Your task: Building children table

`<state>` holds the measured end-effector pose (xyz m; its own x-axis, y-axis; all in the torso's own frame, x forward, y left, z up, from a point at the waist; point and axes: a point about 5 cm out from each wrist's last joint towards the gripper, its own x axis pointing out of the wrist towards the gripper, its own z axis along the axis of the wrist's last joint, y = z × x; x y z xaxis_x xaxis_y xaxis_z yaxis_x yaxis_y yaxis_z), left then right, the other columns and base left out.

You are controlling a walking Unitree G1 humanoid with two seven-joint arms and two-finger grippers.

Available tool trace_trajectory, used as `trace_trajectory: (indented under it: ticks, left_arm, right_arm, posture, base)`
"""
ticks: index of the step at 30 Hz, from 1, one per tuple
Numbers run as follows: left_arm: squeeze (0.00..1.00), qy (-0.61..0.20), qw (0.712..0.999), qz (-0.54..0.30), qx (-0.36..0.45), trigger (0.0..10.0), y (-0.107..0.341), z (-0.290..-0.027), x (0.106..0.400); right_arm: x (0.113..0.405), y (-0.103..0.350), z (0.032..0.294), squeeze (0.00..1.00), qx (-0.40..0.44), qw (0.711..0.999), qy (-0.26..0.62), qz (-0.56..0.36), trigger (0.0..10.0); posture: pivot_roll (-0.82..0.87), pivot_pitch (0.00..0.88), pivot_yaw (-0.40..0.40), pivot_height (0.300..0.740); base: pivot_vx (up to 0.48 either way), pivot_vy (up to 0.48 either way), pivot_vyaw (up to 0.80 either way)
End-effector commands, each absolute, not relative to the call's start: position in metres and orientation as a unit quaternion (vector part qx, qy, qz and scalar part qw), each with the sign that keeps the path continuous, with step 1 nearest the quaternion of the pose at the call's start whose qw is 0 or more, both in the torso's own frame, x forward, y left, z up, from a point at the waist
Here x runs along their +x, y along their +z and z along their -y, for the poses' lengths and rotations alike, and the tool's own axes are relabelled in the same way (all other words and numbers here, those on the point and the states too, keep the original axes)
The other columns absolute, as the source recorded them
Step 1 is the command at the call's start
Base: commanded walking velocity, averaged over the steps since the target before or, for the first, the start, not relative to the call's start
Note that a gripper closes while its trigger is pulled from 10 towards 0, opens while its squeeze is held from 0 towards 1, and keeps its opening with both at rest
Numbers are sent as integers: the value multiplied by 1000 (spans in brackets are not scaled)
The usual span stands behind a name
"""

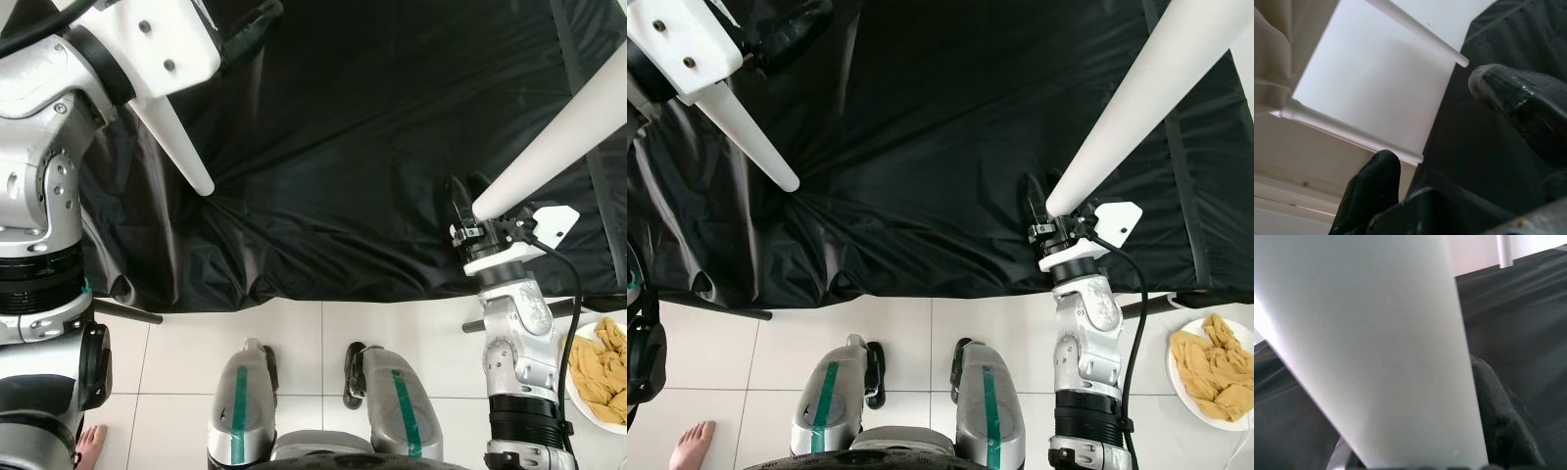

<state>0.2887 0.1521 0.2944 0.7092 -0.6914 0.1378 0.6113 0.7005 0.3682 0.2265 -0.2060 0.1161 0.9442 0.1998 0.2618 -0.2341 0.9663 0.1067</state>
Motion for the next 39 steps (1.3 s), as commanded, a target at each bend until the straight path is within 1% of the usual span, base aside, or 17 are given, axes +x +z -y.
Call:
trace_trajectory:
  ticks: [1, 3, 4, 7, 8, 9, 12, 16, 21, 23, 27, 28, 29, 30, 31, 32, 39]
  left_arm:
    - [0, -338, 924, 99, 147, 10000, 279, -161, 292]
    - [0, -339, 926, 89, 138, 10000, 272, -161, 293]
    - [0, -340, 927, 88, 135, 10000, 271, -160, 293]
    - [0, -344, 926, 83, 133, 10000, 268, -159, 293]
    - [412, -349, 925, 77, 130, 10000, 264, -157, 292]
    - [1000, -361, 922, 72, 117, 10000, 260, -155, 290]
    - [1000, -390, 914, 60, 99, 10000, 248, -148, 283]
    - [1000, -411, 906, 42, 93, 10000, 234, -143, 277]
    - [1000, -417, 903, 25, 102, 10000, 219, -141, 274]
    - [1000, -421, 901, 20, 104, 10000, 206, -139, 272]
    - [1000, -411, 903, 22, 127, 10000, 194, -135, 270]
    - [800, -404, 904, 25, 137, 10000, 188, -134, 270]
    - [475, -397, 907, 26, 136, 10000, 182, -134, 269]
    - [31, -391, 910, 31, 137, 10000, 177, -134, 268]
    - [31, -391, 910, 31, 137, 10000, 177, -134, 268]
    - [0, -388, 911, 31, 134, 10000, 173, -134, 267]
    - [0, -359, 927, 32, 103, 10000, 159, -137, 269]
  right_arm:
    - [216, 101, 211, 0, 95, 986, 101, 97, 10000]
    - [218, 100, 211, 0, 94, 986, 104, 90, 10000]
    - [218, 99, 211, 302, 95, 986, 106, 90, 10000]
    - [220, 100, 211, 302, 98, 985, 107, 90, 10000]
    - [222, 103, 209, 1000, 102, 983, 115, 99, 10000]
    - [225, 106, 206, 1000, 106, 981, 124, 107, 10000]
    - [233, 114, 201, 1000, 97, 978, 139, 126, 10000]
    - [236, 121, 195, 1000, 93, 972, 160, 144, 10000]
    - [237, 124, 190, 1000, 86, 969, 172, 156, 10000]
    - [237, 123, 186, 1000, 83, 967, 179, 158, 10000]
    - [235, 120, 182, 1000, 79, 967, 184, 157, 10000]
    - [233, 119, 181, 447, 76, 967, 187, 156, 10000]
    - [231, 116, 180, 0, 72, 968, 186, 153, 10000]
    - [229, 113, 179, 0, 69, 968, 188, 149, 10000]
    - [229, 113, 179, 0, 69, 968, 188, 149, 10000]
    - [226, 111, 178, 0, 67, 968, 189, 149, 10000]
    - [223, 108, 190, 0, 37, 977, 143, 155, 10000]
  posture:
    - [105, 120, 110, 740]
    - [106, 120, 106, 740]
    - [106, 120, 106, 740]
    - [110, 118, 101, 740]
    - [112, 118, 97, 740]
    - [114, 116, 91, 740]
    - [115, 114, 89, 740]
    - [113, 113, 87, 740]
    - [113, 112, 90, 740]
    - [105, 110, 88, 740]
    - [102, 112, 84, 740]
    - [96, 111, 83, 740]
    - [92, 110, 82, 740]
    - [91, 110, 81, 740]
    - [91, 110, 81, 740]
    - [89, 110, 81, 740]
    - [70, 103, 82, 740]
  base:
    - [0, 0, 0]
    - [0, 0, 0]
    - [0, 0, 0]
    - [0, 0, 0]
    - [0, 0, 0]
    - [0, 0, 0]
    - [0, 0, 0]
    - [0, 0, 0]
    - [0, 0, 0]
    - [0, 0, 0]
    - [0, 0, 0]
    - [0, 0, 0]
    - [0, 0, 0]
    - [0, 0, 0]
    - [0, 0, 0]
    - [0, 0, 0]
    - [0, 0, 0]
